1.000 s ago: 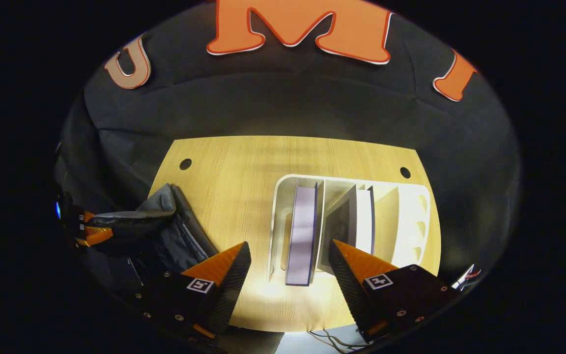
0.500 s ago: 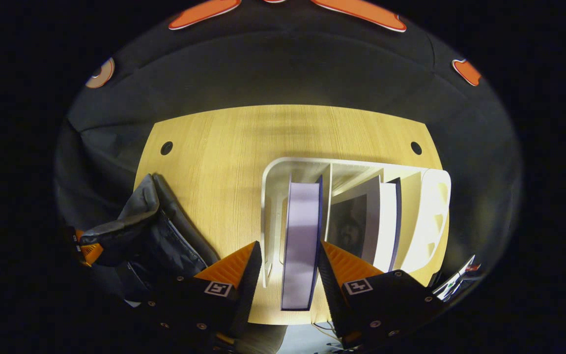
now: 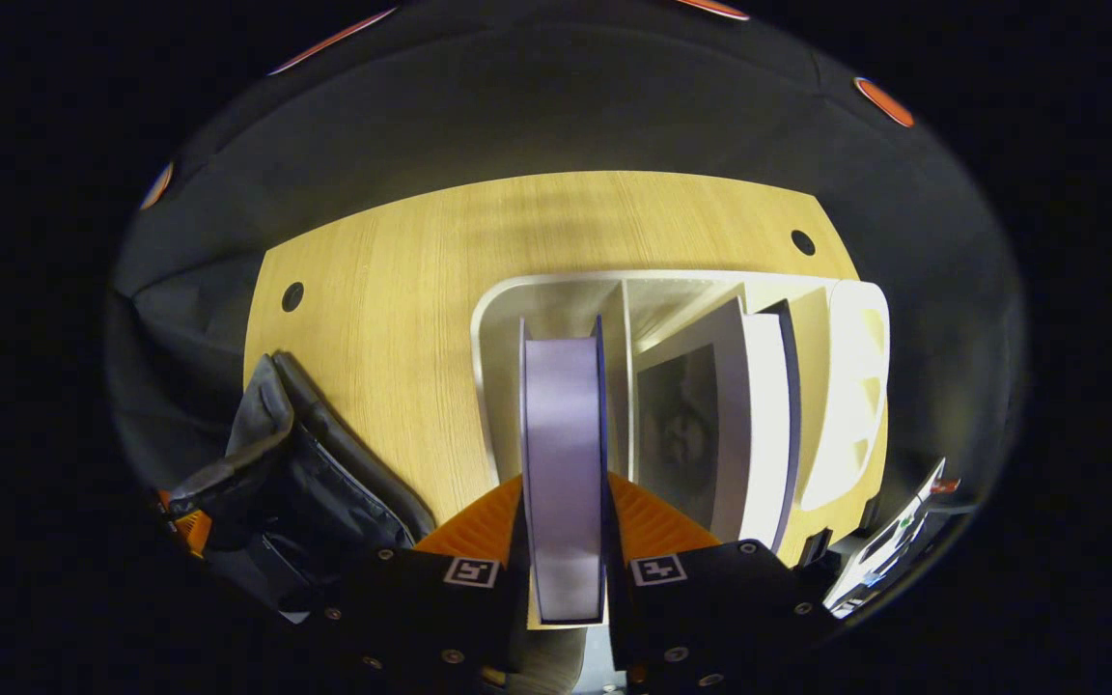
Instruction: Open the schoolbag, grab two books from the bookshelf and put them into the schoolbag.
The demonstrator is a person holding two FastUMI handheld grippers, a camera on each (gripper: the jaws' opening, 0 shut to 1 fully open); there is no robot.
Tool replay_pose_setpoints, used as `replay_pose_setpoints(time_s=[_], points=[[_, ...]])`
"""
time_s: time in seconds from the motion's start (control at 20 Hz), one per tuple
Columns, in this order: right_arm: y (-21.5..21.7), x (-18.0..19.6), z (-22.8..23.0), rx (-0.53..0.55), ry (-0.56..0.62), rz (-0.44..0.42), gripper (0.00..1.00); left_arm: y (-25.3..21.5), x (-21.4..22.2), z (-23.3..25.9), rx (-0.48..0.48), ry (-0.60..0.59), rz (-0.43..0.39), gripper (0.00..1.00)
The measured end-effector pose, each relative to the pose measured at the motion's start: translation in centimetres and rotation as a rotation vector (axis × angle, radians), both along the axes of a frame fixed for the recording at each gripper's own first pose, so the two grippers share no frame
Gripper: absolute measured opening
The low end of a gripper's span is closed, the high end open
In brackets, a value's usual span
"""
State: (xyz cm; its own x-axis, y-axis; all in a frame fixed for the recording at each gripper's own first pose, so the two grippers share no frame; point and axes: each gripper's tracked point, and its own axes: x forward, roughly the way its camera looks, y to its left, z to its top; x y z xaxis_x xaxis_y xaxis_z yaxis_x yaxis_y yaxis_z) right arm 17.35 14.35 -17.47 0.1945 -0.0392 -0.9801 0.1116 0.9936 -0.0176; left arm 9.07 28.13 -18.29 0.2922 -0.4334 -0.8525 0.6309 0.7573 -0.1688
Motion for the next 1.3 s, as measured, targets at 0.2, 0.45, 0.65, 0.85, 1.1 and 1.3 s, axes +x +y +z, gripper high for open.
replay_pose_setpoints(time_s=[0.2,0.45,0.65,0.85,1.1,1.3], points=[[-0.9,-1.6,1.8,0.015,-0.029,-0.023,0.31,-0.2,0.1,-0.6,0.008,0.017,-0.001,0.06],[-1.8,-4.7,4.2,0.027,-0.066,-0.016,0.31,-0.2,-0.3,-1.1,0.011,0.017,0.011,0.06],[-1.4,-7.7,5.9,0.054,-0.087,0.008,0.31,-0.2,-0.7,-1.4,0.024,0.012,0.023,0.06],[-1.9,-10.9,6.6,0.039,-0.103,0.042,0.31,-0.3,-1.4,-1.5,0.029,0.005,0.033,0.05],[-2.3,-15.0,6.6,0.086,-0.1,0.033,0.31,-0.9,-1.8,-2.0,0.047,0.001,0.046,0.06],[-2.4,-17.1,6.5,0.126,-0.102,0.035,0.31,-1.6,-2.2,-2.5,0.067,0.003,0.059,0.05]])
